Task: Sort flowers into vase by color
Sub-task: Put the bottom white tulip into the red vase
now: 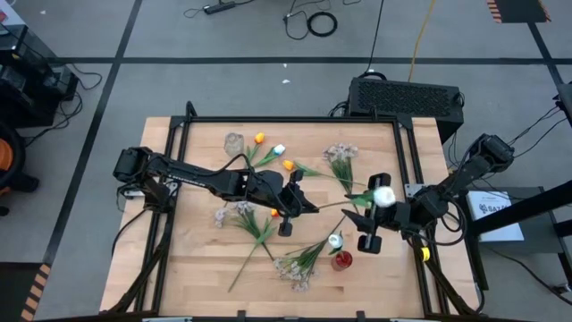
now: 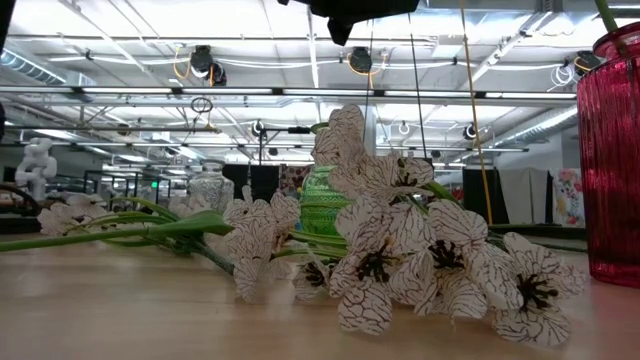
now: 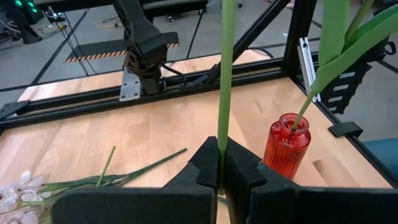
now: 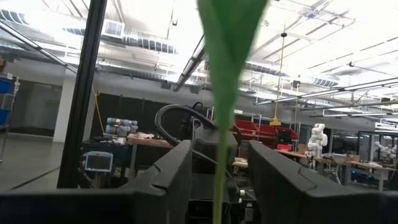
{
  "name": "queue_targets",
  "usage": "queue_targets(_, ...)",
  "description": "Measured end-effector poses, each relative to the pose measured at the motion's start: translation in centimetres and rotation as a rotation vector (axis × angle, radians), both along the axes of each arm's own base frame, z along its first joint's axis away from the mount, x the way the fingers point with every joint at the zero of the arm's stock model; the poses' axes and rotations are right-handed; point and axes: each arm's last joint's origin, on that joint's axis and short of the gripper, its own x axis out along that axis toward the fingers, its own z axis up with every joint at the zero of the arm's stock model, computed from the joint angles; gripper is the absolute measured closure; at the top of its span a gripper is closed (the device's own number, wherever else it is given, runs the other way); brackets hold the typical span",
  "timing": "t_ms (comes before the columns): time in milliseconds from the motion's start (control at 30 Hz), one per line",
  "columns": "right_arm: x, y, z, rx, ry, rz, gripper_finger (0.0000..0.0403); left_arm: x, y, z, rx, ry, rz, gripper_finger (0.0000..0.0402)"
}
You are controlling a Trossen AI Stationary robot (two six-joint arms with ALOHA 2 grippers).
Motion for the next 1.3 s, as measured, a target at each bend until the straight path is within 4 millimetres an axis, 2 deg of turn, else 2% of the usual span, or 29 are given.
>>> queue_targets(400, 0.0, 0.0, 0.0, -0.005, 0.003, -0.002, 0.0387, 0.0, 0.0, 0.0, -0.001, 0.000, 0.001, 0.0391)
queue_targets(667, 0.0, -0.1, -0.1, -0.005, 0.019, -0.037, 0.0394, 0.0, 0.0, 0.0, -0.011, 0.007, 0.004, 0.0385)
queue_targets(767, 0.0, -0.1, -0.1, -0.006, 0.033, -0.060, 0.0399, -0.1, -0.1, -0.2, -0.055, 0.033, 0.011, 0.0358)
queue_targets(967, -0.6, 0.2, 0.1, -0.021, 0.054, -0.096, 0.0400, -0.4, -0.6, -0.2, -0.104, 0.073, 0.002, 0.0270)
queue_targets(1133, -1.8, 0.3, 0.8, -0.002, 0.046, -0.092, 0.0401, -1.2, -0.8, 0.8, -0.130, 0.071, 0.004, 0.0202)
queue_targets(1300, -3.1, 0.5, 1.5, 0.030, 0.038, -0.073, 0.0401, -2.0, -1.1, 1.6, -0.127, 0.086, -0.003, 0.0166)
